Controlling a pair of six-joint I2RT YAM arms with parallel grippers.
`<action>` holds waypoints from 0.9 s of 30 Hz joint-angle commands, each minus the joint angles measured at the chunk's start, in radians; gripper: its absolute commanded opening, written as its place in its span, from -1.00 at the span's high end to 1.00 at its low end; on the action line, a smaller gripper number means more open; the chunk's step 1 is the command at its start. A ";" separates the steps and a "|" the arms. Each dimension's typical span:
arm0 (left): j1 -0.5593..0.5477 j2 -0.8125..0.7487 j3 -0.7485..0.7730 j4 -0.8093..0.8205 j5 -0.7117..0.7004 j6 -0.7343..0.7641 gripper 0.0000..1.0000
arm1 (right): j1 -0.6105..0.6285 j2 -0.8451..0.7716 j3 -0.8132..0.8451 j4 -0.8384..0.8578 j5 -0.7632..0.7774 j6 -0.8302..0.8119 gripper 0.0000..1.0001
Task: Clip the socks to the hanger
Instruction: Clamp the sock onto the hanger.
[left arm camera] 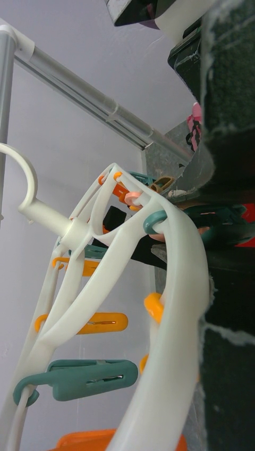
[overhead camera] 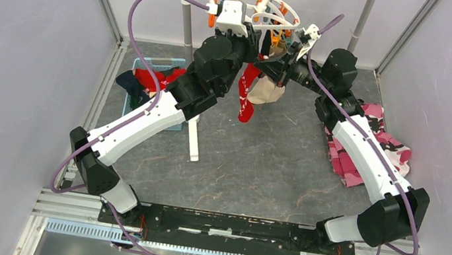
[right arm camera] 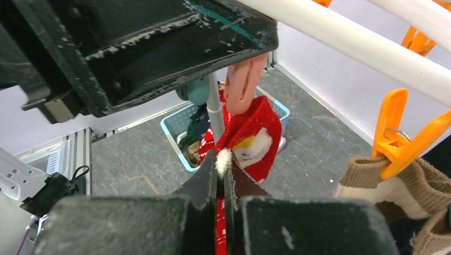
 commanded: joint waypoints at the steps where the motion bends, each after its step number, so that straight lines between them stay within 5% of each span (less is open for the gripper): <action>1: 0.013 -0.027 0.013 0.059 -0.044 -0.033 0.96 | 0.014 -0.050 -0.003 0.021 -0.017 0.004 1.00; 27: 0.013 -0.040 0.005 0.067 -0.045 -0.053 0.96 | 0.027 -0.072 -0.043 -0.002 0.019 -0.031 1.00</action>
